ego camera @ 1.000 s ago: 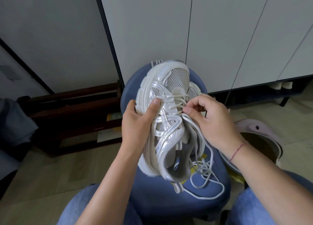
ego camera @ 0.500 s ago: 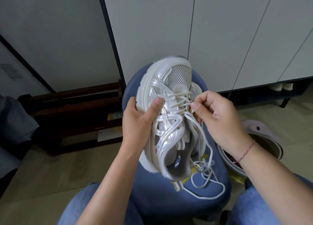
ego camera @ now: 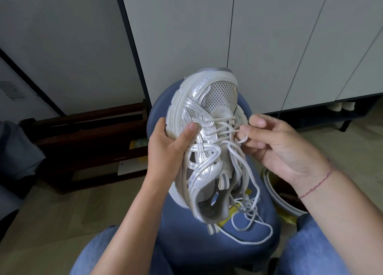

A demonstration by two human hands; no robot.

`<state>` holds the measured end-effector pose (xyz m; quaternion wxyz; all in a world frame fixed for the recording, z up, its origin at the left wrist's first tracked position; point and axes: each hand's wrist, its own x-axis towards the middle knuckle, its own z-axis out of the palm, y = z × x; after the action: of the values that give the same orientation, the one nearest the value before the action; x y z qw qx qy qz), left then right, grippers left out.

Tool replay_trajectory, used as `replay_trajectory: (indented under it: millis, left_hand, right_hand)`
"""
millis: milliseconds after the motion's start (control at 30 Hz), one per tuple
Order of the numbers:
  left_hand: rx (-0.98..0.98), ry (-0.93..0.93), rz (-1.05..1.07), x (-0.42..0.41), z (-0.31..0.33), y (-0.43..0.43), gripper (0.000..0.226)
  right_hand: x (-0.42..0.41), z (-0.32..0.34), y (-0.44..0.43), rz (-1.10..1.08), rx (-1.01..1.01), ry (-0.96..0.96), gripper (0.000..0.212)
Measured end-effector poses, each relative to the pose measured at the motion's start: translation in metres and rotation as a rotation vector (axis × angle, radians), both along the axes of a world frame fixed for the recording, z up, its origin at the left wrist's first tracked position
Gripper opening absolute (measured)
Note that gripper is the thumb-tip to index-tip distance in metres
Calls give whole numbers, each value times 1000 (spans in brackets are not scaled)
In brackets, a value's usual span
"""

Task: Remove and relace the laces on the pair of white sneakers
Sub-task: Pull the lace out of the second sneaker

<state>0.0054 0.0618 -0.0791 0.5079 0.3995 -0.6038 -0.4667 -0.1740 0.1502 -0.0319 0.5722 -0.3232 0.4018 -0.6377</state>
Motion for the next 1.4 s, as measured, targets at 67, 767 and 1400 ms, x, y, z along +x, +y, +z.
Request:
replay_trajectory:
  millis: [67,767,1400]
  left_hand:
    - [9,8,-4,-1,0,0,55]
    - [131,79,-8,-3,-1,0,53]
    - [129,46,30,-3,-4,2,60]
  right_hand:
    - [-3,0,1,84,80,-176,27]
    - [6,-20,-5,-125,-160,429,18]
    - [3,-28,-6,-161,-111,885,54]
